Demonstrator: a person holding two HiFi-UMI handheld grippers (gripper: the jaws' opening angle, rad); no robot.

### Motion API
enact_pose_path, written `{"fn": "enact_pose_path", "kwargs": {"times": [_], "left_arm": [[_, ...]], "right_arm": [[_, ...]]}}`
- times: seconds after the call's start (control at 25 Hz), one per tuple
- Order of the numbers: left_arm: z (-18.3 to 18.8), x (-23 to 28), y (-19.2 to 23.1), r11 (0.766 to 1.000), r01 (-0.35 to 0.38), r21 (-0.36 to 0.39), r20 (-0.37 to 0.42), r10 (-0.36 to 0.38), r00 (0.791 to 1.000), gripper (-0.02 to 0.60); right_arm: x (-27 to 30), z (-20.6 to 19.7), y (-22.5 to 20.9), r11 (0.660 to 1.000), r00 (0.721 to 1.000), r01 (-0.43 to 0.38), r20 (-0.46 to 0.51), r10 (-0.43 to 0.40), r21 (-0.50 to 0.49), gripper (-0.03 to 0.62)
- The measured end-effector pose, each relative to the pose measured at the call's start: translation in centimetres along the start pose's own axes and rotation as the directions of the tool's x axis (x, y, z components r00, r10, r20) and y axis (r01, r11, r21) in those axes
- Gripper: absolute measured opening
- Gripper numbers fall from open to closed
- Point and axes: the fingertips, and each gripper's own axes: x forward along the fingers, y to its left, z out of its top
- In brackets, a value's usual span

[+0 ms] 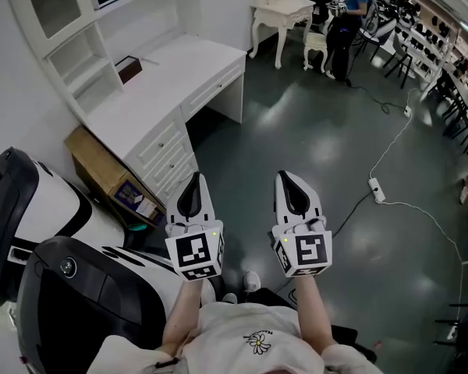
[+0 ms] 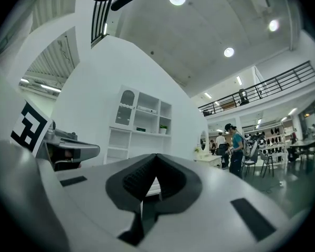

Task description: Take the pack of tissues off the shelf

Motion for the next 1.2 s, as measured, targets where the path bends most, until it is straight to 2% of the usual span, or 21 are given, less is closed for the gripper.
{"fn": "enact_pose_path", "kwargs": {"times": [0.24,0.4,0.6,0.8,1.04,1.2], "left_arm": [[-1.0,3.2,-0.7,1.0,-0.017,0.005,-0.002,0.017,1.0,-0.002],[-1.4,6.5,-1.8,1.0,-0.025,0.019,-0.016,0.026,1.0,-0.002],[-0.3,9.7,-3.9,0.999,-0.001,0.036,0.002,0.001,1.0,-0.002],[0.5,11.9,-5.3,0.999,0.021,0.042,0.022,-0.021,1.0,-0.002],[-0.1,15.7,-4.0,1.0,-0.008,0.027,0.056,0.006,0.998,-0.002],[-2.0,18.4,-2.2,0.999,-0.04,0.02,0.068,0.038,0.997,-0.002]], "right_arm": [[2.2,-1.6,-1.6,1.0,1.0,-0.023,-0.014,0.023,-0.015,0.002],[2.9,-2.5,-4.6,1.0,0.999,-0.024,-0.025,0.024,-0.006,0.002],[3.9,-2.9,-8.3,1.0,1.0,0.009,-0.007,-0.009,0.02,0.002],[5.5,-3.2,-9.6,1.0,1.0,0.001,-0.003,-0.001,0.028,0.002],[9.0,-3.8,-10.1,1.0,0.999,-0.027,0.027,0.027,-0.006,0.002],[12.2,-5.8,-10.3,0.998,0.998,-0.053,0.037,0.053,-0.017,0.002]]}}
